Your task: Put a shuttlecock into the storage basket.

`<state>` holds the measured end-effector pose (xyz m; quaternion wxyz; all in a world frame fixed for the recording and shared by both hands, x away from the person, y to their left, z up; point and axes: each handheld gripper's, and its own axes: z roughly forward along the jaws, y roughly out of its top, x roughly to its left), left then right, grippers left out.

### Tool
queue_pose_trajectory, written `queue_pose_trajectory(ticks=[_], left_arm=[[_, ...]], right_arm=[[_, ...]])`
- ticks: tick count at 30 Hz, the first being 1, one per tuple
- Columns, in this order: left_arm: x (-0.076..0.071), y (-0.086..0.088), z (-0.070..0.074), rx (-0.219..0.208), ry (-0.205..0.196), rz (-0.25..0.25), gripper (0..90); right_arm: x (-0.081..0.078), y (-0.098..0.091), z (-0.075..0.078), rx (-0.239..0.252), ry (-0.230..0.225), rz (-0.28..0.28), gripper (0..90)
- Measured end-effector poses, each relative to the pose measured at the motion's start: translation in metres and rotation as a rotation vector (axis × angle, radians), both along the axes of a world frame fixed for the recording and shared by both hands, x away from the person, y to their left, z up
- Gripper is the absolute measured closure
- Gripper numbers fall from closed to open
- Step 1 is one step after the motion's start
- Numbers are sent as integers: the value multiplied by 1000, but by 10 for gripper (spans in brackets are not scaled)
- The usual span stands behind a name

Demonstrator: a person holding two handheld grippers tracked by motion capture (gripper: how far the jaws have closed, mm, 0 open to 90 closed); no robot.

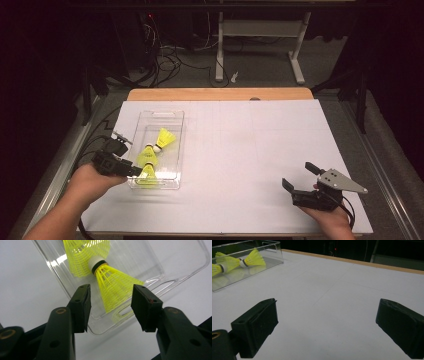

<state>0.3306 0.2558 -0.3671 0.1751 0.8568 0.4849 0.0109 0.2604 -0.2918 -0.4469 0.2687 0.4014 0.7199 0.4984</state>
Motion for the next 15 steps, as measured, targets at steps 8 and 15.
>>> queue_pose_trajectory(ticks=[8,15], left_arm=[[-3,-1,8,-2,-30,15,414],[-4,-10,2,-21,-66,26,286]], right_arm=[[0,0,0,0,-2,0,42],[1,0,0,0,0,1,42]])
